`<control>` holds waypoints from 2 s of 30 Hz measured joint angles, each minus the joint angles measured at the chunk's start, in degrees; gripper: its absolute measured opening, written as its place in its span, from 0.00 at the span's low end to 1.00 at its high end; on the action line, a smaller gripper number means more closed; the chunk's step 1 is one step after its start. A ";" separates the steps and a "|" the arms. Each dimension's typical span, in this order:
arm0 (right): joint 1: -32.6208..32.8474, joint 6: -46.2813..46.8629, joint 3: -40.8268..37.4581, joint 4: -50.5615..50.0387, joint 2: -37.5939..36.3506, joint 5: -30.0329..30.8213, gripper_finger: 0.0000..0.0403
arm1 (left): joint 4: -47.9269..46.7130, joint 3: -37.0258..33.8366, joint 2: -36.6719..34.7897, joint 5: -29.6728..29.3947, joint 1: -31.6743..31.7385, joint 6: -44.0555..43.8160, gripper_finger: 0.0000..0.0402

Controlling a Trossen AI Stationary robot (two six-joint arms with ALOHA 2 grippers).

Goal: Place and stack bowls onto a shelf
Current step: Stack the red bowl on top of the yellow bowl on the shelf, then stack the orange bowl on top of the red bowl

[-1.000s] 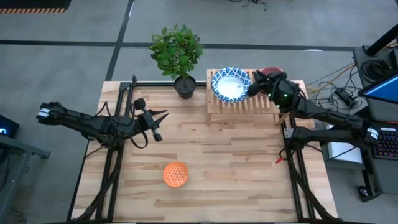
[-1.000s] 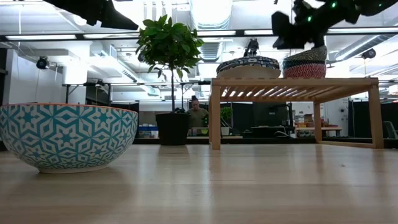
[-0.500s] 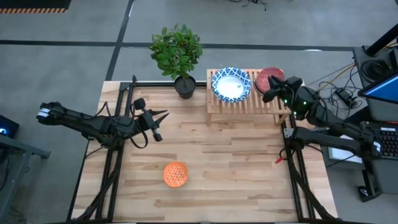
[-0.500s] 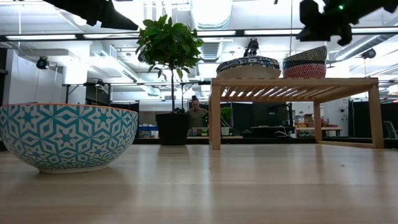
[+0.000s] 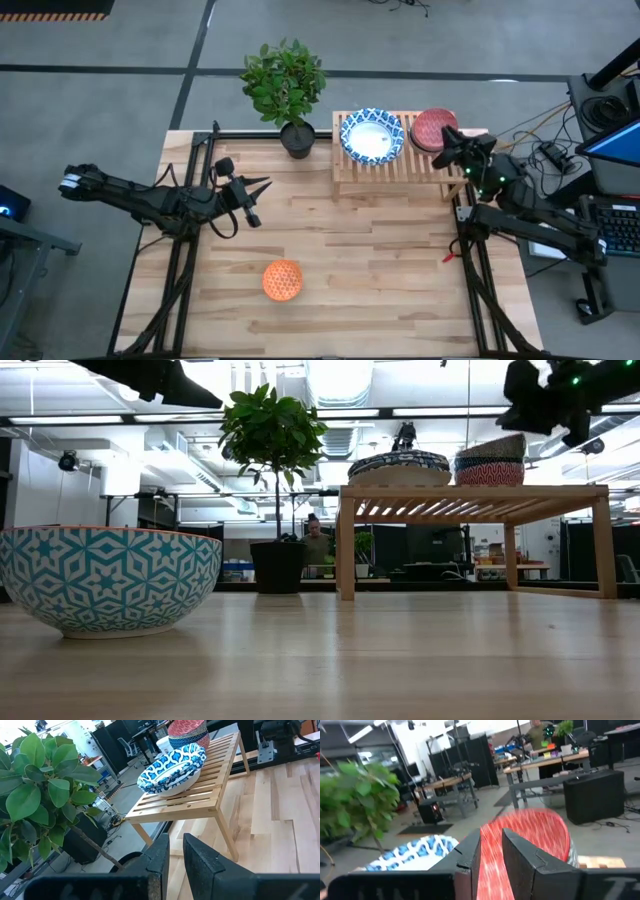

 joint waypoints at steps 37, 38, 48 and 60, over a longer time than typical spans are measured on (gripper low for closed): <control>7.07 12.48 7.33 -10.42 3.57 -48.73 0.17 | -9.53 0.02 9.57 26.97 0.00 -30.91 0.09; 8.25 12.31 7.30 -11.00 4.02 -48.74 0.17 | -9.67 0.06 10.48 29.80 0.00 -30.93 0.09; 20.49 10.90 7.24 -11.13 6.19 -45.83 0.17 | -23.66 7.43 23.26 41.79 -0.08 -36.13 0.10; 29.75 10.15 7.24 -10.75 7.07 -38.81 0.17 | -30.12 13.33 32.66 43.69 -2.11 -39.21 0.40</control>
